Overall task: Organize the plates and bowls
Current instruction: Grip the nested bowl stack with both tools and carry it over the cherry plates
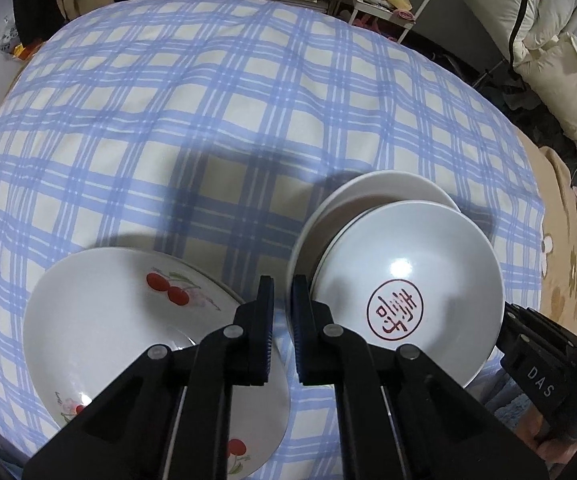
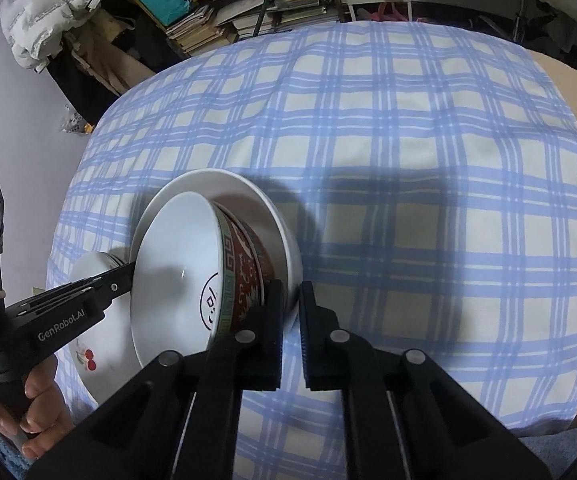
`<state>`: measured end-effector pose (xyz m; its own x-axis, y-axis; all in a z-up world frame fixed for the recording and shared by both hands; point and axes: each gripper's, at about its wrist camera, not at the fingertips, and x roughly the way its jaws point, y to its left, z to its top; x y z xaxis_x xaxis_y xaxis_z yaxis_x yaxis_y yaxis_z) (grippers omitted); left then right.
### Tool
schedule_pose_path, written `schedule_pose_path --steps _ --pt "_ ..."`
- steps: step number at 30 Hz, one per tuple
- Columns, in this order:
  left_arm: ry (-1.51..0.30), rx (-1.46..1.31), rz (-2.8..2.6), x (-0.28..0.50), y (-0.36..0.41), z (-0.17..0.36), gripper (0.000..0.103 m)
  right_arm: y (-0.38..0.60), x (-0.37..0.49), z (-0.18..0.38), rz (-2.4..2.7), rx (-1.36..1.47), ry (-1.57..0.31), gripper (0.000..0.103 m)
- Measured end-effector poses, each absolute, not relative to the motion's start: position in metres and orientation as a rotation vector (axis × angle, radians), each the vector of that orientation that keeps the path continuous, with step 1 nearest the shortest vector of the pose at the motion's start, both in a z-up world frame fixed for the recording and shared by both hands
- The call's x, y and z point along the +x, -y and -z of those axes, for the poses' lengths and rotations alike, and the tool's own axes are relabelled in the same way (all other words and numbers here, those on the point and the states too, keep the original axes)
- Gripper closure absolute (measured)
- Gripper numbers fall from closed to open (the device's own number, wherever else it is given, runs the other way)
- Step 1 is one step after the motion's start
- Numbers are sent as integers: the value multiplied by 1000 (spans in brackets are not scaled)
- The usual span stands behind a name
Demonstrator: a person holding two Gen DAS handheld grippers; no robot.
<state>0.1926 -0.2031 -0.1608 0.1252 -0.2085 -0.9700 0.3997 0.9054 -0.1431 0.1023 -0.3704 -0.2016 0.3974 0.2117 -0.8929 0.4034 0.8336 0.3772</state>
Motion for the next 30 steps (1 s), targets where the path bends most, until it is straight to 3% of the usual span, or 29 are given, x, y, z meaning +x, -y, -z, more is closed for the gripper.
schedule_pose_path --steps 10,30 --pt "-1373 153 421 193 206 161 97 379 100 207 171 716 -1158 92" --pt "-1311 208 448 190 213 140 101 383 108 191 143 672 -1177 92"
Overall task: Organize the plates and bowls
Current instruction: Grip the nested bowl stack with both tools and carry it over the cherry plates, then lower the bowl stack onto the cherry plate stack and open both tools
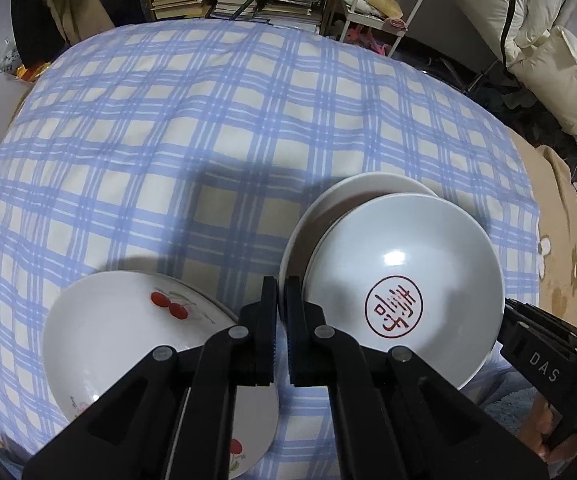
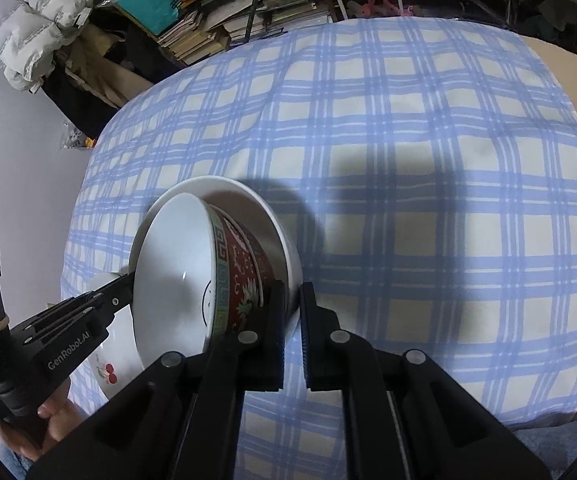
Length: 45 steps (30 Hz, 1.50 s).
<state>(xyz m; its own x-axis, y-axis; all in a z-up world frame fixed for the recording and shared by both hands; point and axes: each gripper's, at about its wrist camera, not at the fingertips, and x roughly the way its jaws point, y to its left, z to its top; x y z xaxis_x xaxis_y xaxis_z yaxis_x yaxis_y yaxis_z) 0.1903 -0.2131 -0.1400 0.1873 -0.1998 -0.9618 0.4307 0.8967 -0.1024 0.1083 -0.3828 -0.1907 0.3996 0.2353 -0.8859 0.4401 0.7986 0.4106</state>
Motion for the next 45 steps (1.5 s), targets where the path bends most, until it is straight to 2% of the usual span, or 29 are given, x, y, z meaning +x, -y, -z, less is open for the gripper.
schedule_pose_path --steps 12,22,33,45 --pt "-1252 181 414 186 186 90 101 355 114 139 108 619 -1147 92" --pt "-1200 160 334 177 121 52 101 299 120 109 14 589 -1113 92" --pt "-1267 92 225 163 44 81 101 226 125 132 -55 546 -1168 92" --pt "-1355 73 221 160 29 124 100 211 130 176 -66 507 -1265 94"
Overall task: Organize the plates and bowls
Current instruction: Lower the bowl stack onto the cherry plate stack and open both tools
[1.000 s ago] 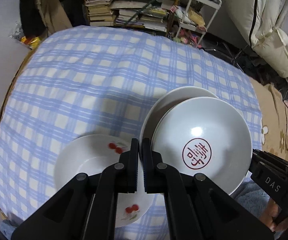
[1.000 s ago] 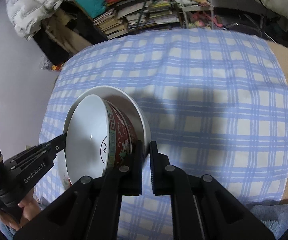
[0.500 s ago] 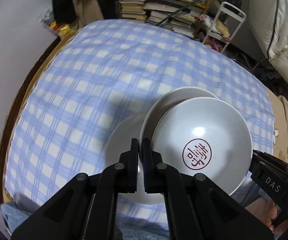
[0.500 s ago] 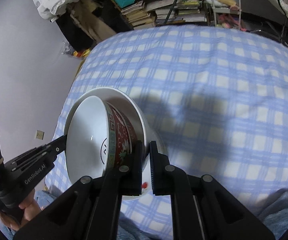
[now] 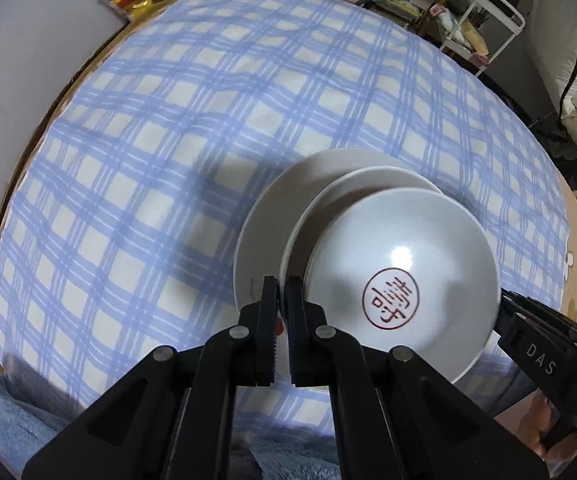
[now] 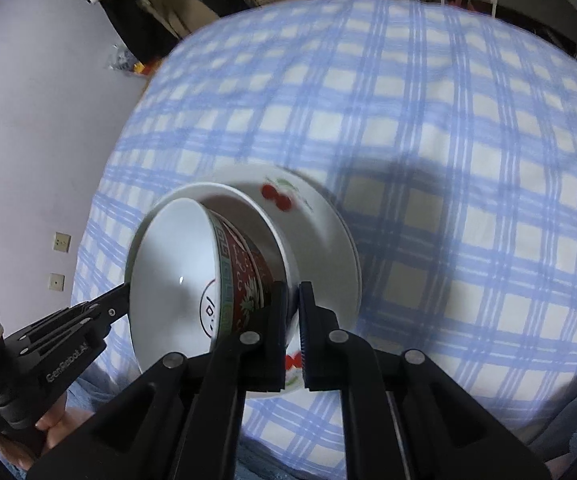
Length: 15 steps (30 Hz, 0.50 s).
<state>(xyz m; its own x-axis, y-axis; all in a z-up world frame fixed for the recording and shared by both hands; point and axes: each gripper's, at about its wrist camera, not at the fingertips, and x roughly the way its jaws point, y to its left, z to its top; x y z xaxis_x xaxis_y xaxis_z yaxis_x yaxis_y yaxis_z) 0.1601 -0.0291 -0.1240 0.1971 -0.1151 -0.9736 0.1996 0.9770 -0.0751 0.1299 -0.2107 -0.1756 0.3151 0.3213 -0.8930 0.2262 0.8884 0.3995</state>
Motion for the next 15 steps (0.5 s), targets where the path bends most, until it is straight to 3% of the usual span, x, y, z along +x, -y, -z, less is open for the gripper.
schedule_pose_path --steps 6,9,11,15 --pt "-1331 20 219 163 16 119 86 214 131 166 -135 454 -1229 93" --pt "-1310 41 209 158 16 115 86 215 128 155 -143 429 -1187 92" --pt "-1262 77 184 151 17 105 86 215 126 150 -139 423 -1179 87" --pt "-1192 102 145 141 13 88 84 220 114 138 -111 386 -1125 67"
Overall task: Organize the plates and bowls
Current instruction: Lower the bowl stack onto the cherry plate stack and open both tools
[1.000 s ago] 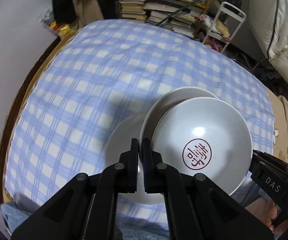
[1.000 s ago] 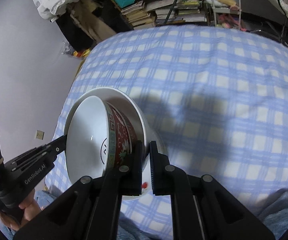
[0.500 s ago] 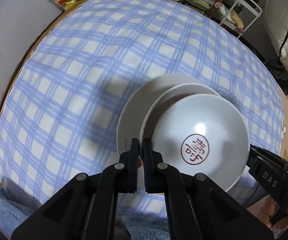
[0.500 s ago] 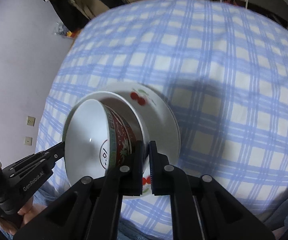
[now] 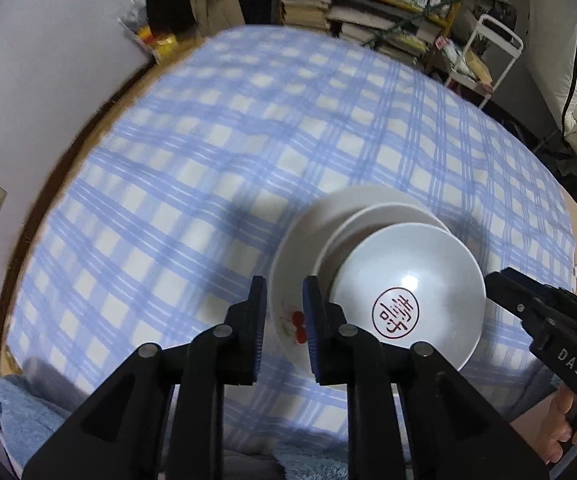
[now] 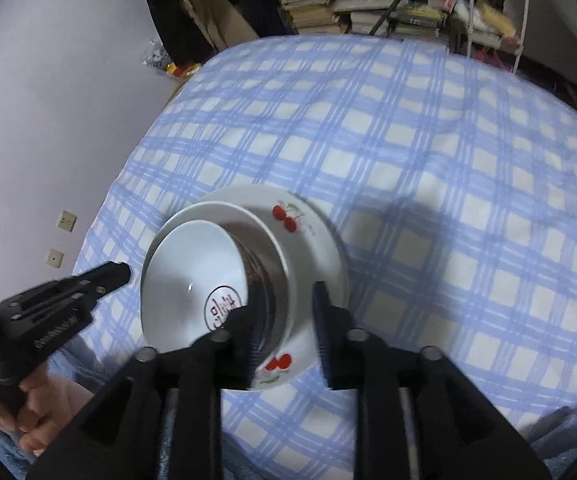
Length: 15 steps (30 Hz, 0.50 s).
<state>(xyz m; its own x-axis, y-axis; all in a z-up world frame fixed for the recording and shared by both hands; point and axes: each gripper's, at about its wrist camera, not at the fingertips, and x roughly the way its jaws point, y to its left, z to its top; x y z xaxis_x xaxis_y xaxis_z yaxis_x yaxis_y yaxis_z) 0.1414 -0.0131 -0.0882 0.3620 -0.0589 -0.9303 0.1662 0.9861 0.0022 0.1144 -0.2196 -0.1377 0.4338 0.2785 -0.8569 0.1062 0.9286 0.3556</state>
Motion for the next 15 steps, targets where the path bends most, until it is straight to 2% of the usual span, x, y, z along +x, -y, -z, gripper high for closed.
schedule_pose_path --steps 2,4,7,9,12,15 --pt "-1158 123 129 134 10 79 81 224 107 131 -133 410 -1095 59" --pt "-1135 145 118 129 9 74 74 225 101 123 -147 418 -1061 51" --pt "-1094 163 101 118 7 66 65 222 90 108 -141 376 -999 47" --pt "-1070 173 79 111 4 61 61 222 80 97 -133 366 -936 45" --pt "-1022 178 53 98 -2 49 60 222 64 79 -126 352 -848 36" --pt "-969 184 37 86 -8 38 45 220 48 62 -118 314 -787 29"
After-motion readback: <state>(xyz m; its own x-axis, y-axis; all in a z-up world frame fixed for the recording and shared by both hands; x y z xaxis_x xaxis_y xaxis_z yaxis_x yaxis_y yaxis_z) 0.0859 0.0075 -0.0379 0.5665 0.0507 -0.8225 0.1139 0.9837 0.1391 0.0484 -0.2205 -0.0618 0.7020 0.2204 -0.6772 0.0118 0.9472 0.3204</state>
